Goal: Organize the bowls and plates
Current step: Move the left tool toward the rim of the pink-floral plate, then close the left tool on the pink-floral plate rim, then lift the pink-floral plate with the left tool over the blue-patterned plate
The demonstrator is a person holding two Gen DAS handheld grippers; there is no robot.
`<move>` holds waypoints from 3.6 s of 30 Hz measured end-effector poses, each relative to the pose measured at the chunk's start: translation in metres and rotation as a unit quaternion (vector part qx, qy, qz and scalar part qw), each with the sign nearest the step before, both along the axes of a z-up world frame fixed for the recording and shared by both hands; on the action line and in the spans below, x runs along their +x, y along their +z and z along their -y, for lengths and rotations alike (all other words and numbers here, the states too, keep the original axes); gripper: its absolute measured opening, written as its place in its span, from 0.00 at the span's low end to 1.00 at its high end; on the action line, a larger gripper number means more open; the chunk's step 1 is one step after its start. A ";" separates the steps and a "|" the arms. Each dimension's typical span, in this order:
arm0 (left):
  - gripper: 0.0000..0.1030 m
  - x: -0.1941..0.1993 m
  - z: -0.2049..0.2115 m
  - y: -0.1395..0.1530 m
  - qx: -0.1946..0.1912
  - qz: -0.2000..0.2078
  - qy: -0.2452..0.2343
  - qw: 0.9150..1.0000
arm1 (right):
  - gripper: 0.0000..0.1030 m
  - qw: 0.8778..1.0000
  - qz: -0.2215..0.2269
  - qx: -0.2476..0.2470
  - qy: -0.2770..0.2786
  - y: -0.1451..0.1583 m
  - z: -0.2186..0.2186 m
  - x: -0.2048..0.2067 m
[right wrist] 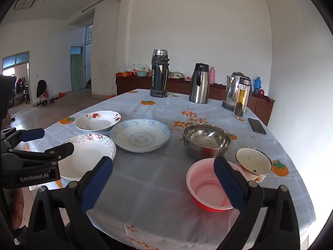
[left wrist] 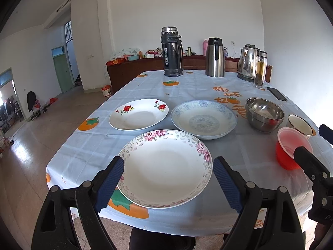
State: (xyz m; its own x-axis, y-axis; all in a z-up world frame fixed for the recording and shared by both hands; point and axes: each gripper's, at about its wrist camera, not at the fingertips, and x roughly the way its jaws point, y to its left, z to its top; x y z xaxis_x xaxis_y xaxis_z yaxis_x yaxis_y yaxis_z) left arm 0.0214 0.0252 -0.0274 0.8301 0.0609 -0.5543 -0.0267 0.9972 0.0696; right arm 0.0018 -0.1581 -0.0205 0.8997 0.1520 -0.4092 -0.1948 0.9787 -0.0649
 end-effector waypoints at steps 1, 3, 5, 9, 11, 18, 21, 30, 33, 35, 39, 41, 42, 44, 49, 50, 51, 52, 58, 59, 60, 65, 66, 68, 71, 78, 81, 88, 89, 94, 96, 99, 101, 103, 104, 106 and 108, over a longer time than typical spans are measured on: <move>0.87 0.000 0.000 0.000 0.000 0.000 0.000 1.000 | 0.94 1.000 0.000 -0.002 0.001 0.000 -0.001 0.001; 0.87 0.001 -0.001 0.000 0.000 -0.001 0.002 1.000 | 0.93 1.000 -0.001 -0.004 0.002 -0.001 -0.002 0.001; 0.87 0.001 -0.001 -0.001 0.000 -0.001 0.003 1.000 | 0.91 1.000 -0.001 -0.005 0.001 -0.001 -0.002 0.002; 0.87 0.002 -0.002 -0.001 0.000 -0.001 0.003 1.000 | 0.87 1.000 -0.003 -0.005 0.002 -0.002 -0.003 0.003; 0.87 0.002 -0.002 -0.001 0.000 -0.002 0.004 1.000 | 0.87 1.000 -0.005 -0.005 0.003 -0.003 -0.003 0.005; 0.87 0.004 -0.002 -0.002 0.001 -0.003 0.001 1.000 | 0.85 1.000 -0.002 -0.004 0.007 -0.004 -0.003 0.006; 0.87 0.005 0.000 -0.002 0.003 -0.004 0.000 1.000 | 0.85 1.000 -0.003 -0.004 0.009 -0.005 -0.003 0.006; 0.87 0.006 0.000 -0.003 0.001 -0.004 0.001 1.000 | 0.78 1.000 -0.009 -0.003 0.008 -0.006 -0.002 0.009; 0.87 0.007 0.000 -0.004 0.002 -0.005 0.001 1.000 | 0.76 1.000 -0.011 -0.002 0.010 -0.007 -0.002 0.010; 0.87 0.007 0.000 -0.005 0.002 -0.006 0.000 1.000 | 0.74 1.000 -0.014 -0.001 0.011 -0.009 -0.002 0.011; 0.87 0.009 -0.003 -0.007 0.001 -0.008 0.000 1.000 | 0.69 1.000 -0.022 -0.001 0.018 -0.011 -0.006 0.015; 0.87 0.010 -0.006 -0.008 0.001 -0.008 0.006 1.000 | 0.68 0.999 -0.025 -0.002 0.022 -0.012 -0.009 0.017; 0.87 0.011 -0.009 -0.008 0.001 -0.007 0.010 1.000 | 0.68 0.999 -0.027 -0.002 0.024 -0.013 -0.012 0.018; 0.87 0.012 -0.014 -0.009 0.001 -0.006 0.014 1.000 | 0.66 0.999 -0.031 -0.001 0.030 -0.014 -0.015 0.022; 0.86 0.019 -0.037 -0.015 -0.008 -0.010 0.033 0.999 | 0.53 0.997 -0.057 0.007 0.049 -0.023 -0.027 0.042; 0.84 0.019 -0.041 -0.016 -0.010 -0.009 0.037 0.999 | 0.50 0.997 -0.062 0.008 0.053 -0.026 -0.030 0.045; 0.80 0.020 -0.045 -0.018 -0.011 -0.010 0.041 0.999 | 0.49 0.996 -0.068 0.009 0.058 -0.028 -0.033 0.049; 0.77 0.021 -0.049 -0.019 -0.014 -0.013 0.044 0.999 | 0.47 0.995 -0.073 0.008 0.063 -0.030 -0.037 0.053; 0.60 0.032 -0.076 -0.031 -0.029 -0.033 0.066 0.997 | 0.38 0.990 -0.101 0.011 0.097 -0.042 -0.062 0.073; 0.59 0.034 -0.078 -0.032 -0.031 -0.035 0.068 0.997 | 0.36 0.989 -0.105 0.010 0.100 -0.044 -0.065 0.076; 0.58 0.035 -0.081 -0.034 -0.033 -0.038 0.071 0.996 | 0.36 0.989 -0.110 0.010 0.102 -0.047 -0.069 0.080; 0.58 0.042 -0.095 -0.041 -0.043 -0.050 0.082 0.994 | 0.32 0.985 -0.128 0.014 0.112 -0.057 -0.078 0.095; 0.58 0.043 -0.097 -0.043 -0.045 -0.053 0.084 0.994 | 0.31 0.985 -0.132 0.015 0.114 -0.060 -0.080 0.098; 0.58 0.046 -0.100 -0.047 -0.048 -0.060 0.085 0.993 | 0.30 0.983 -0.141 0.014 0.117 -0.064 -0.084 0.101; 0.53 0.049 -0.102 -0.053 -0.056 -0.073 0.084 0.992 | 0.25 0.981 -0.154 0.014 0.120 -0.071 -0.087 0.108; 0.33 0.061 -0.104 -0.067 -0.069 -0.102 0.083 0.989 | 0.19 0.977 -0.162 0.017 0.136 -0.077 -0.092 0.111; 0.33 0.062 -0.104 -0.068 -0.077 -0.103 0.079 0.988 | 0.19 0.977 -0.161 0.016 0.136 -0.078 -0.093 0.112; 0.22 0.063 -0.092 -0.069 -0.054 -0.091 0.076 0.991 | 0.18 0.978 -0.156 0.017 0.141 -0.079 -0.093 0.114; 0.22 0.065 -0.090 -0.069 -0.049 -0.089 0.078 0.992 | 0.18 0.977 -0.156 0.018 0.142 -0.080 -0.093 0.115; 0.21 0.063 -0.090 -0.070 -0.046 -0.084 0.080 0.992 | 0.18 0.978 -0.152 0.020 0.141 -0.080 -0.092 0.114; 0.21 0.063 -0.089 -0.070 -0.042 -0.083 0.084 0.992 | 0.18 0.978 -0.152 0.022 0.141 -0.080 -0.093 0.113; 0.21 0.062 -0.089 -0.069 -0.041 -0.081 0.087 0.992 | 0.17 0.978 -0.154 0.025 0.140 -0.080 -0.092 0.113; 0.21 0.062 -0.087 -0.068 -0.037 -0.078 0.088 0.992 | 0.17 0.978 -0.154 0.024 0.141 -0.080 -0.091 0.113; 0.21 0.061 -0.087 -0.066 -0.034 -0.075 0.091 0.992 | 0.16 0.977 -0.154 0.025 0.143 -0.080 -0.091 0.112; 0.21 0.061 -0.087 -0.066 -0.033 -0.073 0.092 0.992 | 0.16 0.977 -0.153 0.024 0.143 -0.079 -0.091 0.111; 0.21 0.061 -0.088 -0.064 -0.035 -0.072 0.094 0.992 | 0.16 0.978 -0.149 0.023 0.144 -0.078 -0.091 0.111; 0.21 0.061 -0.087 -0.063 -0.035 -0.072 0.094 0.992 | 0.16 0.978 -0.148 0.026 0.145 -0.077 -0.090 0.111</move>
State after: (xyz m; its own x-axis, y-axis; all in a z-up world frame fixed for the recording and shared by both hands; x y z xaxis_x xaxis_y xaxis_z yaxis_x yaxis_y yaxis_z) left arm 0.0826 0.1126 -0.0905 0.7197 0.1639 -0.6747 -0.2078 0.9780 0.0160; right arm 0.1124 -0.0683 -0.0975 0.6588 0.4097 -0.6310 -0.4666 0.8804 0.0844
